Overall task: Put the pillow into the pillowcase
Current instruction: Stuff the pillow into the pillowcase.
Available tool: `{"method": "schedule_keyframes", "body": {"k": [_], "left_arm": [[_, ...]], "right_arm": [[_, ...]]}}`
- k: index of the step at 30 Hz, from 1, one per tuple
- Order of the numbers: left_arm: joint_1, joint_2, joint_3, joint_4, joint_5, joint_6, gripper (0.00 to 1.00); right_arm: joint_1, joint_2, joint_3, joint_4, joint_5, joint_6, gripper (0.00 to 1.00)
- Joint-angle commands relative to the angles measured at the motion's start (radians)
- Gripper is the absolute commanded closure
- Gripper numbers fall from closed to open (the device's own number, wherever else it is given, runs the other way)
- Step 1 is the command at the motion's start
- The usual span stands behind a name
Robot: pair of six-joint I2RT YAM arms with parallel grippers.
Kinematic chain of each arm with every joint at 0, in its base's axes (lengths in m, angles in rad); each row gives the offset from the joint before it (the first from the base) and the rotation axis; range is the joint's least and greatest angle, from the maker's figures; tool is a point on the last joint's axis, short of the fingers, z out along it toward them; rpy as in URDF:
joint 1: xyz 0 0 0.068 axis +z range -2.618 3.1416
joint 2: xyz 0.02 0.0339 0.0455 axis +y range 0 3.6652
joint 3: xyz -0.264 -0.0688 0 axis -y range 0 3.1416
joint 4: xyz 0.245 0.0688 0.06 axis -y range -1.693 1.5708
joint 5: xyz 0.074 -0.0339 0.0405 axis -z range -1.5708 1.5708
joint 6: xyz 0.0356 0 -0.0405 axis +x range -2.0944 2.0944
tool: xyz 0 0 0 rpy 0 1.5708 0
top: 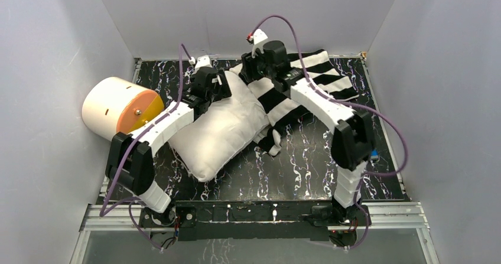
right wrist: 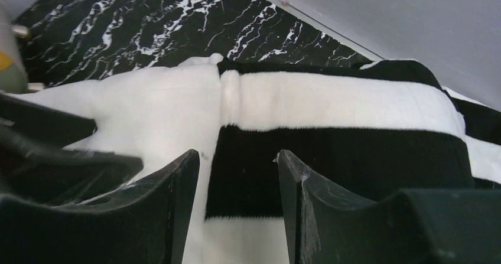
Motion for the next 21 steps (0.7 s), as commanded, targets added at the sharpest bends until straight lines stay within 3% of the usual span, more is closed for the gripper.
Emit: {"method": "schedule_keyframes", "body": {"k": [1,2,4,6,8,10,14,18,21], "left_arm": [[0.014,0.023,-0.040,0.186,0.046,0.018,0.38],[0.015,0.028,-0.061,0.217,0.058,0.024,0.49],[0.016,0.026,-0.099,0.276,0.083,0.036,0.81],[0.015,0.010,-0.146,0.359,0.114,0.058,1.00],[0.014,-0.007,-0.191,0.436,0.144,0.080,1.00],[0.014,-0.013,-0.210,0.489,0.181,0.104,1.00],[0.015,0.014,-0.196,0.512,0.233,0.127,1.00],[0.015,0.040,-0.197,0.564,0.269,0.126,1.00],[0.015,0.077,-0.192,0.604,0.288,0.110,1.00]], "right_arm": [[0.002,0.158,0.214,-0.038,0.005,-0.083,0.40],[0.004,0.196,0.255,-0.050,0.004,-0.089,0.40],[0.004,0.262,0.327,-0.077,-0.011,-0.107,0.40],[0.008,0.315,0.391,-0.098,-0.014,-0.118,0.40],[0.007,0.353,0.427,-0.093,-0.028,-0.124,0.43],[0.008,0.387,0.451,-0.073,-0.061,-0.128,0.52],[0.010,0.444,0.546,-0.108,-0.109,-0.121,0.99],[0.020,0.390,0.542,-0.075,-0.187,-0.075,1.00],[0.029,0.306,0.404,0.137,-0.249,-0.047,1.00]]}}
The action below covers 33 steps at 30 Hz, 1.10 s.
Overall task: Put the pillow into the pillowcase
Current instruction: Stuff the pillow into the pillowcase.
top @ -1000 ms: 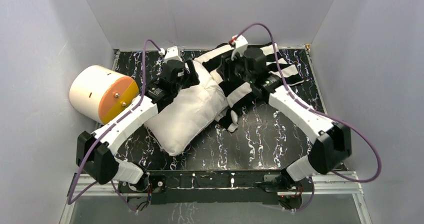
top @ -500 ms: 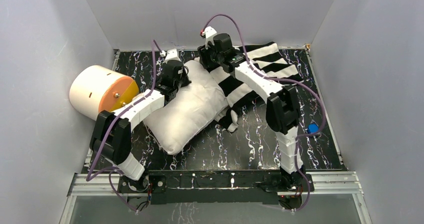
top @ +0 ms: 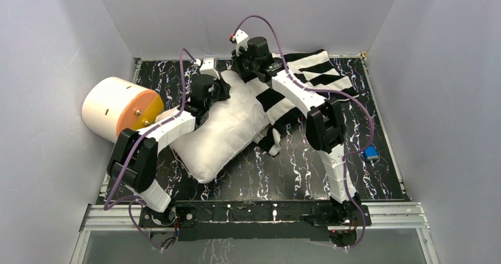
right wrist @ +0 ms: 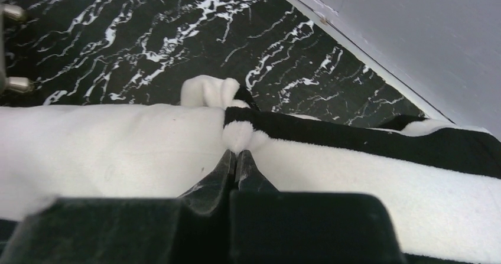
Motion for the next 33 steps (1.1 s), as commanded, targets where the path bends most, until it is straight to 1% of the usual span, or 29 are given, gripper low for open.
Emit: {"method": "schedule_keyframes", "body": {"k": [1,2,4,5,7,9,11,15,16,17,18,19,21,23,25,27,31,33], "left_arm": [[-0.006,0.061,0.019,0.080,0.071,-0.011,1.00],[-0.006,0.078,0.035,0.063,0.076,-0.017,1.00],[-0.006,0.104,0.049,0.062,0.091,-0.031,1.00],[-0.006,0.111,0.044,0.072,0.095,-0.037,1.00],[-0.006,0.122,0.039,0.082,0.098,-0.045,1.00],[-0.006,0.134,0.039,0.084,0.095,-0.047,1.00],[-0.006,0.143,0.044,0.080,0.093,-0.047,1.00],[-0.006,0.106,0.040,0.038,0.074,-0.037,1.00],[-0.006,0.081,0.039,0.016,0.062,-0.029,1.00],[-0.006,0.047,0.042,-0.027,0.050,-0.022,0.97],[-0.006,0.021,0.047,-0.065,0.035,-0.008,0.90],[-0.006,-0.008,0.056,-0.107,0.022,0.008,0.83],[-0.006,-0.062,0.073,-0.185,0.031,0.052,0.64],[-0.014,-0.117,0.071,-0.229,0.057,0.097,0.51],[-0.030,-0.177,0.044,-0.250,0.059,0.136,0.45],[-0.052,-0.234,0.018,-0.254,0.060,0.170,0.40],[-0.116,-0.310,-0.007,-0.276,0.066,0.251,0.34],[-0.159,-0.332,-0.014,-0.292,0.061,0.301,0.32]], "right_arm": [[0.024,-0.152,-0.123,0.309,-0.156,0.067,1.00],[0.021,-0.144,-0.126,0.314,-0.181,0.079,1.00],[0.022,-0.115,-0.064,0.251,-0.232,0.099,1.00],[0.023,-0.111,-0.048,0.246,-0.267,0.115,1.00],[0.025,-0.135,-0.088,0.309,-0.349,0.168,1.00],[0.023,-0.168,-0.157,0.420,-0.418,0.243,1.00],[0.022,-0.173,-0.207,0.485,-0.430,0.302,1.00],[-0.007,-0.126,-0.205,0.390,-0.383,0.356,1.00],[-0.017,-0.130,-0.212,0.357,-0.371,0.361,0.97],[-0.025,-0.142,-0.224,0.332,-0.355,0.349,0.91],[-0.033,-0.166,-0.239,0.302,-0.337,0.326,0.85],[-0.037,-0.197,-0.256,0.261,-0.310,0.292,0.79],[-0.042,-0.278,-0.307,0.178,-0.254,0.202,0.65],[-0.044,-0.373,-0.392,0.115,-0.188,0.130,0.52],[-0.048,-0.488,-0.535,0.097,-0.140,0.064,0.45],[-0.049,-0.578,-0.639,0.081,-0.096,0.009,0.40],[-0.049,-0.726,-0.815,0.059,-0.047,-0.050,0.37],[-0.049,-0.798,-0.900,0.064,-0.005,-0.062,0.36]]}}
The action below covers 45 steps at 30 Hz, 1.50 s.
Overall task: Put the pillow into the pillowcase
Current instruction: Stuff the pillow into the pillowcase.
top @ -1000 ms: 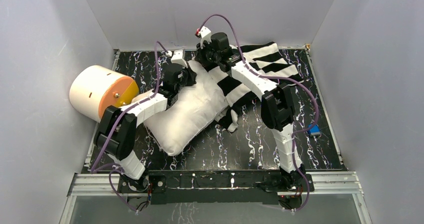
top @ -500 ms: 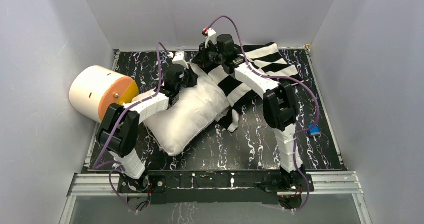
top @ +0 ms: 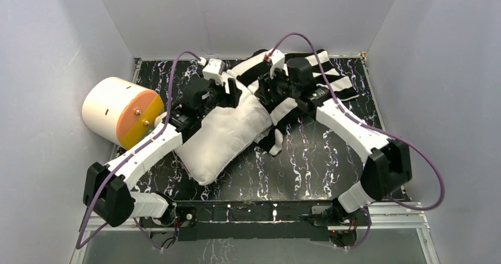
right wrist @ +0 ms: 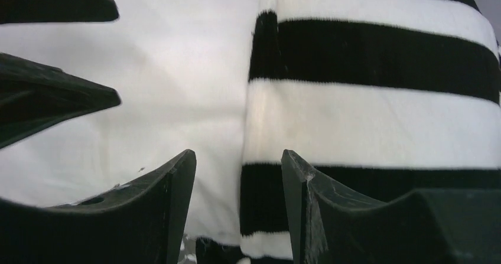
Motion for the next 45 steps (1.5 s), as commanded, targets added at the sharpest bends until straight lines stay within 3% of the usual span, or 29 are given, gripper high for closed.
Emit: {"method": "schedule_keyframes", "body": {"k": [1,11,16,22,24,25,27,28,30,32,35,36,41,45], "left_arm": [[-0.082,-0.063,-0.031,-0.060,0.010,0.149,0.31],[-0.188,0.007,-0.061,-0.072,0.040,0.362,0.20],[-0.222,0.133,-0.051,-0.054,-0.055,0.423,0.19],[-0.235,0.276,-0.048,0.032,-0.145,0.390,0.19],[-0.235,0.327,-0.022,0.035,-0.196,0.369,0.29],[-0.234,0.349,-0.003,0.028,-0.226,0.346,0.42],[-0.233,0.385,0.048,0.016,-0.305,0.289,0.84],[-0.234,0.393,0.071,0.016,-0.332,0.270,0.97],[-0.234,0.391,0.103,0.039,-0.371,0.244,1.00],[-0.232,0.372,0.134,0.064,-0.398,0.185,1.00],[-0.232,0.371,0.207,0.056,-0.463,0.113,1.00],[-0.232,0.377,0.236,0.046,-0.484,0.098,1.00],[-0.232,0.456,0.361,-0.033,-0.595,-0.002,1.00],[-0.232,0.515,0.390,-0.048,-0.618,-0.075,1.00]], "right_arm": [[-0.002,-0.137,-0.166,-0.016,0.115,-0.100,0.36],[-0.004,-0.345,-0.542,0.112,0.180,-0.228,0.34],[-0.026,-0.352,-0.663,0.226,0.202,-0.190,0.33],[-0.028,-0.311,-0.758,0.441,0.186,-0.153,0.30],[-0.028,-0.276,-0.775,0.499,0.199,-0.144,0.29],[-0.028,-0.258,-0.778,0.526,0.204,-0.140,0.29],[-0.028,-0.219,-0.786,0.594,0.181,-0.136,0.30],[-0.028,-0.196,-0.786,0.620,0.168,-0.135,0.30],[-0.028,-0.151,-0.775,0.650,0.171,-0.127,0.32],[-0.028,-0.116,-0.760,0.671,0.189,-0.126,0.42],[-0.028,-0.117,-0.712,0.665,0.168,-0.123,0.91],[-0.028,-0.140,-0.681,0.632,0.131,-0.116,1.00],[-0.019,-0.281,-0.486,0.401,-0.175,-0.035,1.00],[-0.016,-0.362,-0.444,0.299,-0.258,0.030,1.00]]}}
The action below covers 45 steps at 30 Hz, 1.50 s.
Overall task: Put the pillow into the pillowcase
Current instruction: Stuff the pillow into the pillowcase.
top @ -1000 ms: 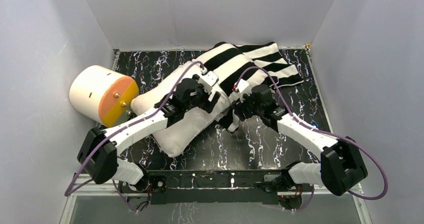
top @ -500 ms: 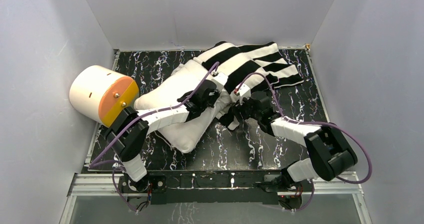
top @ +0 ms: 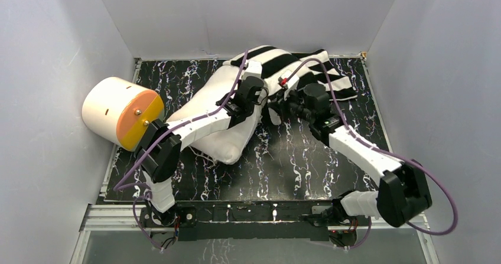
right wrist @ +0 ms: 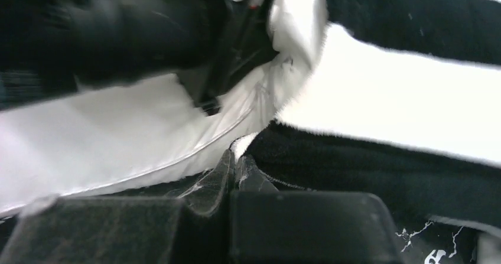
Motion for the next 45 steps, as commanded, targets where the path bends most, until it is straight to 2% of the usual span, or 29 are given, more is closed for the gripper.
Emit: {"method": "schedule_keyframes", "body": {"k": [1,3,5,7,9,12,14,15,18,19,20,23,26,30,36,42,45], "left_arm": [[0.006,0.046,0.058,0.038,-0.087,-0.132,1.00],[0.011,0.085,0.070,0.028,-0.090,-0.167,1.00],[0.022,0.117,0.077,0.017,-0.075,-0.221,1.00],[0.035,0.130,0.062,0.033,-0.034,-0.265,1.00],[0.037,0.126,0.060,0.032,-0.001,-0.280,1.00],[0.038,0.068,0.022,0.046,0.049,-0.293,1.00],[0.038,0.005,-0.028,0.074,0.117,-0.314,1.00],[0.039,-0.029,-0.045,0.073,0.157,-0.319,0.91],[0.043,-0.128,-0.061,-0.030,0.204,-0.346,0.54],[0.046,-0.163,-0.069,-0.059,0.208,-0.348,0.46],[0.054,-0.201,-0.081,-0.093,0.212,-0.359,0.42],[0.100,-0.301,-0.125,-0.140,0.274,-0.397,0.38],[0.153,-0.348,-0.116,-0.199,0.331,-0.410,0.34],[0.237,-0.344,-0.081,-0.271,0.342,-0.388,0.31],[0.337,-0.248,-0.023,-0.255,0.320,-0.294,0.26],[0.362,-0.138,0.007,-0.154,0.343,-0.258,0.22],[0.366,-0.081,-0.016,-0.104,0.347,-0.258,0.26]], "right_arm": [[0.016,-0.115,0.051,-0.057,-0.235,0.126,1.00],[0.024,-0.098,-0.051,0.060,-0.258,0.217,1.00],[0.051,-0.024,-0.182,0.268,-0.283,0.316,1.00],[0.089,0.068,-0.237,0.362,-0.254,0.343,1.00],[0.096,0.127,-0.237,0.351,-0.205,0.329,1.00],[0.087,0.132,-0.219,0.292,-0.056,0.303,1.00],[0.080,0.120,-0.208,0.262,0.007,0.289,0.91],[0.080,0.110,-0.201,0.233,0.042,0.284,0.86],[0.080,0.047,-0.180,0.123,0.112,0.249,0.74],[0.080,0.011,-0.164,0.079,0.136,0.236,0.70],[0.080,-0.017,-0.142,0.028,0.166,0.224,0.67],[0.081,-0.074,-0.054,-0.086,0.225,0.221,0.57],[0.081,-0.083,0.072,-0.188,0.277,0.250,0.52],[0.080,-0.034,0.208,-0.192,0.279,0.173,0.44],[0.081,0.210,0.508,-0.267,0.357,0.051,0.40],[0.081,0.503,0.819,-0.302,0.393,-0.036,0.35],[0.080,0.641,0.988,-0.319,0.421,-0.081,0.34]]}}
